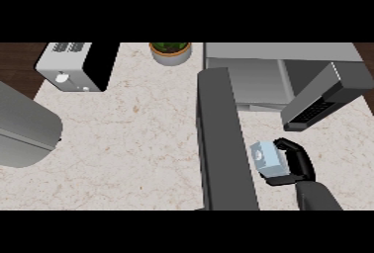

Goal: Pick up the milk, place it into the microwave and close the microwave

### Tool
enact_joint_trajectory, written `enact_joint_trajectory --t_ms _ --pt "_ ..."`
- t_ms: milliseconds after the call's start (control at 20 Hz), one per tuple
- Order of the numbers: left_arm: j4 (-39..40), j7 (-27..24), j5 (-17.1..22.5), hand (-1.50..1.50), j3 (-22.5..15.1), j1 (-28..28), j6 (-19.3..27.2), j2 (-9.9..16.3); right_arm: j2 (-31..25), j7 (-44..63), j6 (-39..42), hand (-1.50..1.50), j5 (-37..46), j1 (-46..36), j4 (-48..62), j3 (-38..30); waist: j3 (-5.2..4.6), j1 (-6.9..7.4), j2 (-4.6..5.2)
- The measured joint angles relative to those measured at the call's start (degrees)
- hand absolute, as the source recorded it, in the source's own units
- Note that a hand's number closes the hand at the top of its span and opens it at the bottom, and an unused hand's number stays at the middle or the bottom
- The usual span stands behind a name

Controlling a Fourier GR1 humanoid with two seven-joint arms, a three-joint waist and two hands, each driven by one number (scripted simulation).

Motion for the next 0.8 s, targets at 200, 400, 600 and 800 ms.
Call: enact_joint_trajectory --t_ms 200,400,600,800 --pt "0.1 0.5 0.7 -1.5 1.0 -0.1 0.0 0.6 1.1 0.0 -2.5 1.5 0.4 -3.8 1.4 -0.2 0.07 0.11 0.06" --pt "0.2 1.4 1.5 -1.5 1.4 -0.3 0.0 1.2 2.1 0.2 -5.1 1.5 0.4 -7.6 2.1 -0.7 0.1 0.17 0.09" --pt "0.2 2.3 2.0 -1.5 1.4 -0.8 0.5 1.2 0.8 0.9 -6.3 1.5 0.3 -12.0 3.8 -1.6 0.11 0.33 0.19" --pt "0.4 2.8 2.4 -1.5 1.8 -1.7 0.4 1.6 -1.0 3.1 -7.3 1.5 0.2 -17.1 5.8 -2.3 0.13 0.69 0.35"
